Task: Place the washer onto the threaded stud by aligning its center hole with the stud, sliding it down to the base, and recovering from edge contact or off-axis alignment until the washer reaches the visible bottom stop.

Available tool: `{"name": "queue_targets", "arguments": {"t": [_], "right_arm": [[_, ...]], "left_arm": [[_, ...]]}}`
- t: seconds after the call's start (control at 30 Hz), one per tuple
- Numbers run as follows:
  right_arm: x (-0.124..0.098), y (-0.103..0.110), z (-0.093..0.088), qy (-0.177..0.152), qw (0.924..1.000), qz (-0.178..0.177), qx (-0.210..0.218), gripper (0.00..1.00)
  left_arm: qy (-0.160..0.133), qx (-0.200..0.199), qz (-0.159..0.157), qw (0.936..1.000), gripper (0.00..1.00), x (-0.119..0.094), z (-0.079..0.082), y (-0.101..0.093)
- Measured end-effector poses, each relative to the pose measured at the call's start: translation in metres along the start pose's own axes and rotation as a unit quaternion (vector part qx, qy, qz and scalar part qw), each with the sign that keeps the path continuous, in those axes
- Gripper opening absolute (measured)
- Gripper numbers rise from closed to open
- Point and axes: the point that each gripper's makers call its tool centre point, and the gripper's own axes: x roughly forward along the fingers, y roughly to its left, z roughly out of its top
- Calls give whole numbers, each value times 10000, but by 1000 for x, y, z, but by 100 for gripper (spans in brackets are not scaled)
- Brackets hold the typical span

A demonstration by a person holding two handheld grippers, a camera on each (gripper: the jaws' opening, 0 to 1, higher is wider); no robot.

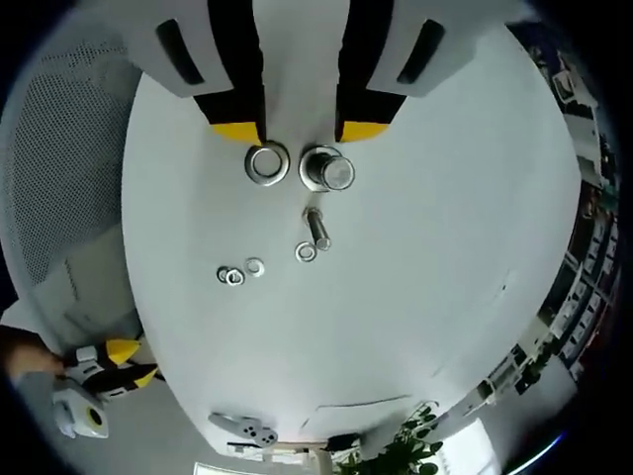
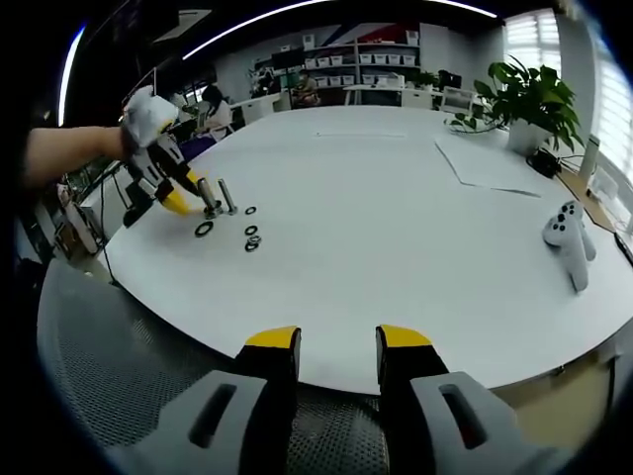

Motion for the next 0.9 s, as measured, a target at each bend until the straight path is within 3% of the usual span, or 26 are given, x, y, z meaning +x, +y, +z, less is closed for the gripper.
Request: {"name": "queue_targets", "arguments": {"t": [0.33,0.9], "right_arm": [[0,0,0,-1,10000,-2,0,33],[0,0,0,-8,10000,-25,9,33]], "left_arm": [[-255,-294,-97,9992,35,3,1,-18],[-331,-517,-270,9977,36,22,0,-30]]}}
